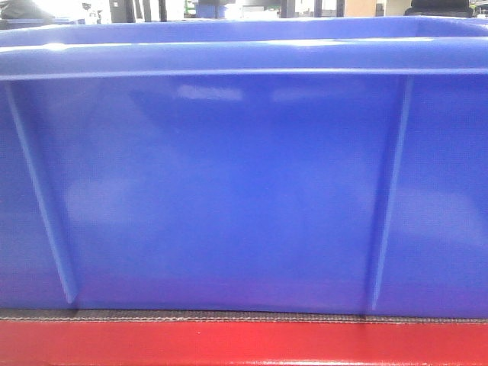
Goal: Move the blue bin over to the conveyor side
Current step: 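Open both grippers and raise them away from the bin rim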
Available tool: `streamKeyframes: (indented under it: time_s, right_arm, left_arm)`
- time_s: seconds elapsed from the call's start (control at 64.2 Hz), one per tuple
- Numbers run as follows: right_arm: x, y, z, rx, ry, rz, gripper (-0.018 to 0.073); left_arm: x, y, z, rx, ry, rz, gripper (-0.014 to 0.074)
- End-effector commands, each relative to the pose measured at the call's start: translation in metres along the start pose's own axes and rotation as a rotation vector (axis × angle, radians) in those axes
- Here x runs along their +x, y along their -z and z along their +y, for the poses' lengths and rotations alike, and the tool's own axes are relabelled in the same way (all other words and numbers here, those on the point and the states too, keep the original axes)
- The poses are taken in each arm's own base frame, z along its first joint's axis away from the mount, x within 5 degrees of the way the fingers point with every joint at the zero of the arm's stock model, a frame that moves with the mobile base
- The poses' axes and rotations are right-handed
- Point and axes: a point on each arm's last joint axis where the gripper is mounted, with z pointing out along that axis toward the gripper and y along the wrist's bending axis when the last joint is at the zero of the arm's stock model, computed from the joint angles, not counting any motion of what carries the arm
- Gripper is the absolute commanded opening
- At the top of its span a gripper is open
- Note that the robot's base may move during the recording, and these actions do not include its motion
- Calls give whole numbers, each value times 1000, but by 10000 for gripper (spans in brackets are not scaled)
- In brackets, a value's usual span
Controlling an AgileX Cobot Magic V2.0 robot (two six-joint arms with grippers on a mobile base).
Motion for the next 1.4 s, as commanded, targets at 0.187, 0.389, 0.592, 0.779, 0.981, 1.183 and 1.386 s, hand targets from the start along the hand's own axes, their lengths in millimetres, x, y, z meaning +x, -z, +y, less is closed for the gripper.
streamKeyframes:
  time_s: [0.187,0.389,0.592,0.779,0.981,1.183,1.386]
  right_arm:
    - [64,43,-1,-22,71,-168,-70]
    - [111,73,-3,-23,64,-207,-70]
    - [149,103,-5,-23,42,-318,-70]
    - [160,120,-8,-12,33,-381,-70]
    - [160,127,-8,-10,29,-420,-70]
    - [160,127,-8,-10,29,-420,-70]
    - [161,126,-8,-9,32,-419,-70]
  left_arm:
    - [62,34,6,8,-6,-182,0]
    - [111,54,10,9,-6,-200,0]
    - [143,73,12,14,-6,-280,0]
    - [143,84,12,19,-7,-334,0]
    - [143,85,12,19,-7,-339,0]
    - [143,85,12,19,-7,-339,0]
    - [143,85,12,19,-7,-339,0]
